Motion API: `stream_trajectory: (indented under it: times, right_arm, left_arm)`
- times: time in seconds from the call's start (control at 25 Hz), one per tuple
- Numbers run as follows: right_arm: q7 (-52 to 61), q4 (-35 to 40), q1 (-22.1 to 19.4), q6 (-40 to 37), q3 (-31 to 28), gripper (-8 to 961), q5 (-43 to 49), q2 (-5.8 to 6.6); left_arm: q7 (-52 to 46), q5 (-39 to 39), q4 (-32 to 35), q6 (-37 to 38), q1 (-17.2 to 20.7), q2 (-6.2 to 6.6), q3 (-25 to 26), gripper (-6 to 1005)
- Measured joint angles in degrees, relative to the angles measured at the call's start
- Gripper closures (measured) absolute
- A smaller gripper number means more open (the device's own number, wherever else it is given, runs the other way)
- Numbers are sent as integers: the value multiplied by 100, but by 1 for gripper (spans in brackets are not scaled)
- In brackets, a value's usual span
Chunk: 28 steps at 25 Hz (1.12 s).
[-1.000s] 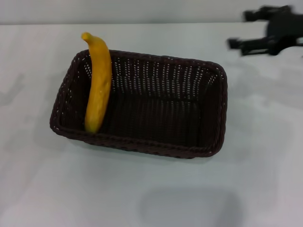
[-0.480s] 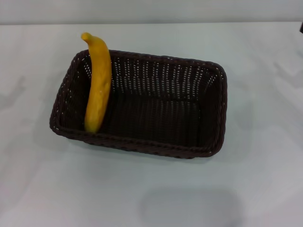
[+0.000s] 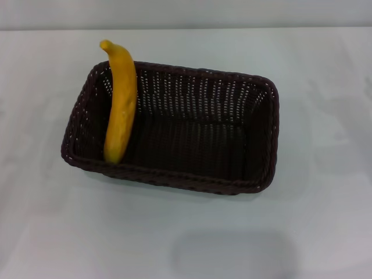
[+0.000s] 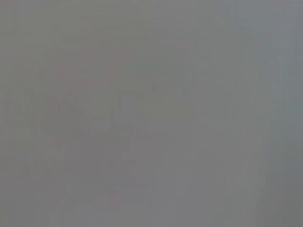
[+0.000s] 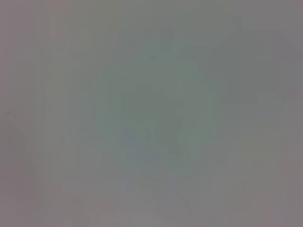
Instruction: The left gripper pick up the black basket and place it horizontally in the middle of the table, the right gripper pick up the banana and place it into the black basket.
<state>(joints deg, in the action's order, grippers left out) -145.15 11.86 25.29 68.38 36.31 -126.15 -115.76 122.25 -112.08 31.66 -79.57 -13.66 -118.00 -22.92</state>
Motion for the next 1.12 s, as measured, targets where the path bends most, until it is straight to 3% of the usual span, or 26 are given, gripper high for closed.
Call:
stream_trajectory:
  times: [0.36,0.52,0.64,0.8,0.96,1.12]
  right_arm:
    - [-399,-273,-39,-12,-267,171,-50,33]
    - [-557,-229,-66,-129,-428,194,-94,42]
    - [-735,-206,-73,-206,-658,334,-97,66]
    - [-1026,-158,-98,-330,-1065,506,-100,75]
    - [-1191,16,-139,-338,-1114,665,-102,82]
    - [-1610,102,-93,-376,-1101,705,-69,82]
  left_arm:
    - [798,-574,-410,-1,144,30,9,105]
    - [1008,-733,-656,-106,210,-69,552,105]
    - [1017,-968,-1010,-288,219,-90,846,105]
    - [1048,-1092,-1179,-356,241,-89,900,105]
    - [1050,-1142,-1380,-452,289,-105,931,105]
    - [1253,-1356,-1742,-481,259,-105,957,105]
